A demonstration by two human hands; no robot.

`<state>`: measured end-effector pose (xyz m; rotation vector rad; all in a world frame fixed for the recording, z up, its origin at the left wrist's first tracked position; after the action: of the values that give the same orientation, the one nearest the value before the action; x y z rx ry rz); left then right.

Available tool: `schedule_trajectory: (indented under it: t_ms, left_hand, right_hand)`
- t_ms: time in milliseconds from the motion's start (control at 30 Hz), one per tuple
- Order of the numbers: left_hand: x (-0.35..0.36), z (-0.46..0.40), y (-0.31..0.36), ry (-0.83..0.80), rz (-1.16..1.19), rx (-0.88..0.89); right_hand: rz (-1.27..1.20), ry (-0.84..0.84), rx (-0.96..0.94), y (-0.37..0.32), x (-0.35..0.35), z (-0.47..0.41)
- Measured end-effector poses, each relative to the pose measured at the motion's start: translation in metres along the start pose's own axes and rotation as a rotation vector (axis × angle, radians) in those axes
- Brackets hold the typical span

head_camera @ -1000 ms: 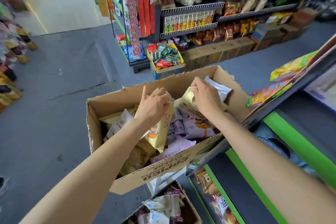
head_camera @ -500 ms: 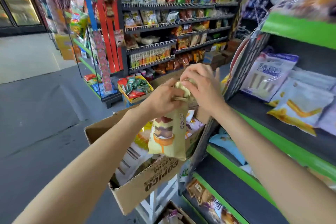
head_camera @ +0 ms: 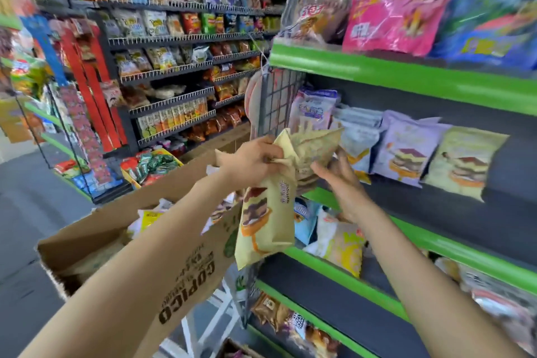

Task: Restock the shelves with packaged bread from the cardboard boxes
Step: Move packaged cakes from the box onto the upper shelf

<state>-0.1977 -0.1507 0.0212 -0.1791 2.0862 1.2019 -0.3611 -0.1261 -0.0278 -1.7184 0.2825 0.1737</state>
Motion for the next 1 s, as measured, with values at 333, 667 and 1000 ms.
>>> schedule_trajectory:
  t_ms: [333,667,1000]
  left_hand:
    - [0.142,-0.087,0.113,0.028,0.126,-0.011]
    - [0.203,-0.138,0.184,0.274,-0.317,0.098]
    - [0.228,-0.162,0.201,0.248,-0.525,0.134]
  right_hand:
    - [-0.058,0.353,0.082,0.06,-0.215,0.022]
    - [0.089,0.56,0.234,0.107,-0.352,0.007]
    - [0.481,0.606,0.198,0.123,-0.364,-0.042]
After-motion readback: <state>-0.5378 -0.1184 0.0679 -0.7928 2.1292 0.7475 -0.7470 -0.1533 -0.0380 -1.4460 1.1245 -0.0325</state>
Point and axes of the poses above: each hand's wrist, its own z-axis away from the middle knuckle, its own x-axis out of the palm, y = z × x, the point moved 7 cm from there along -z, towards the middle knuckle, and after that the axes turned 15 degrees about z, right-handed, at the moved point
